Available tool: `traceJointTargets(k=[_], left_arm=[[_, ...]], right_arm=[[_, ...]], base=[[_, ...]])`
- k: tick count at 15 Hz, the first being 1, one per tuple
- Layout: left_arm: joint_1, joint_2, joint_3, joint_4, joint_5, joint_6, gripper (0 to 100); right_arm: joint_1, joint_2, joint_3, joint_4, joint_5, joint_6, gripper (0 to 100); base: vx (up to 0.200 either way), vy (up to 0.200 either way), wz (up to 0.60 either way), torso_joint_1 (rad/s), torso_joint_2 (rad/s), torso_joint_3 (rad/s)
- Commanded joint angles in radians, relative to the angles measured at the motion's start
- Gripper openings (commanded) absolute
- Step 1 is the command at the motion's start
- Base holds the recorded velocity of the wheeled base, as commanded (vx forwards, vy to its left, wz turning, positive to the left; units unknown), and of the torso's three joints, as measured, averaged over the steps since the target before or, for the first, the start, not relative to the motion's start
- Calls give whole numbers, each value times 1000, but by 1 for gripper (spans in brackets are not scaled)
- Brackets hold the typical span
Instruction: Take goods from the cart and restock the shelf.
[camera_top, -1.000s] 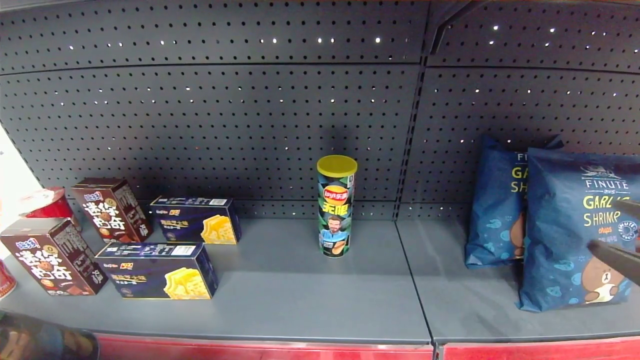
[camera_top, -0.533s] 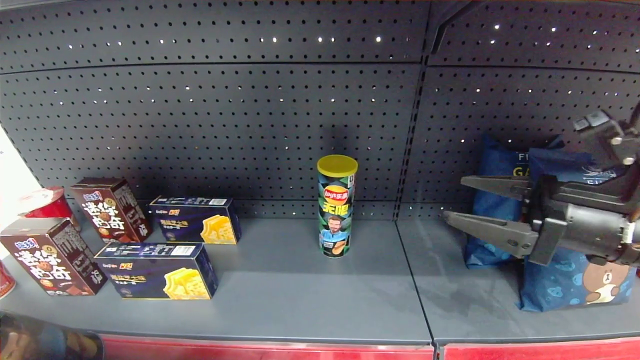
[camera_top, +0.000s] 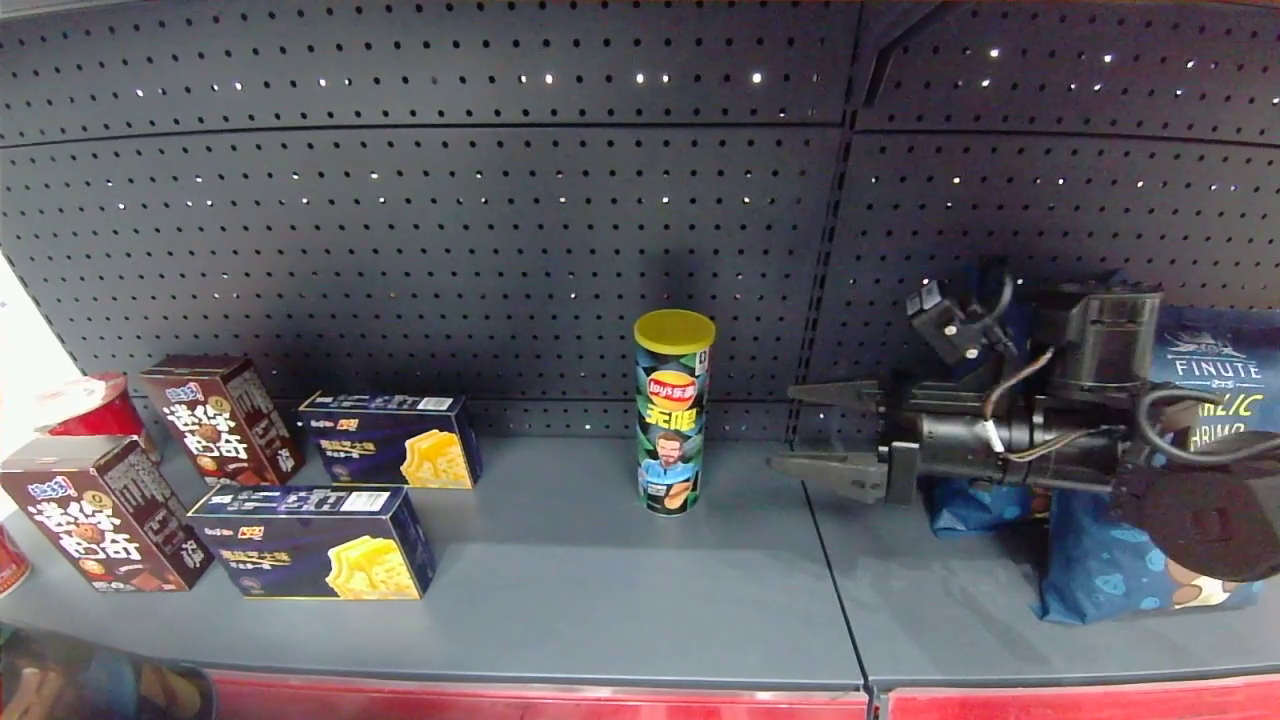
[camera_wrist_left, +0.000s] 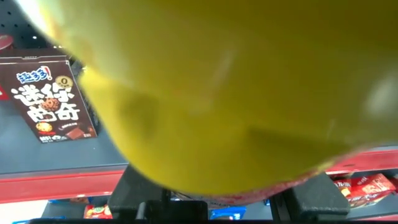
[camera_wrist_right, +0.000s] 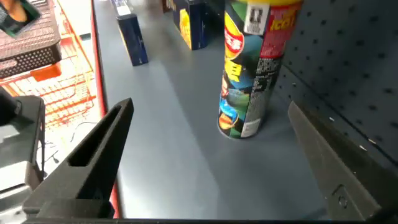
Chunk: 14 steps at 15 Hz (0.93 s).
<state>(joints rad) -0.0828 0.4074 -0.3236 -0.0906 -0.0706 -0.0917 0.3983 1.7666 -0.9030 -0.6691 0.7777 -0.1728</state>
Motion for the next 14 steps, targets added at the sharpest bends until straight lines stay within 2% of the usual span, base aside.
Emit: traceJointTargets(k=[1, 5, 9, 14], left_arm=[[0, 4, -5, 0, 0, 0, 0], [0, -13, 3, 66, -8, 0, 0], [0, -47, 11, 97, -11, 0, 0], [0, -128, 14, 190, -11, 0, 0]], right_arm=[[5, 162, -94, -20, 23, 1, 100], [7, 267, -218, -12, 23, 9, 100], [13, 333, -275, -17, 23, 9, 100], [79, 442, -399, -20, 11, 29, 100]], base=[[0, 0, 0, 0, 0, 0], [0, 0, 0, 0, 0, 0], [0, 0, 0, 0, 0, 0], [0, 0, 0, 0, 0, 0]])
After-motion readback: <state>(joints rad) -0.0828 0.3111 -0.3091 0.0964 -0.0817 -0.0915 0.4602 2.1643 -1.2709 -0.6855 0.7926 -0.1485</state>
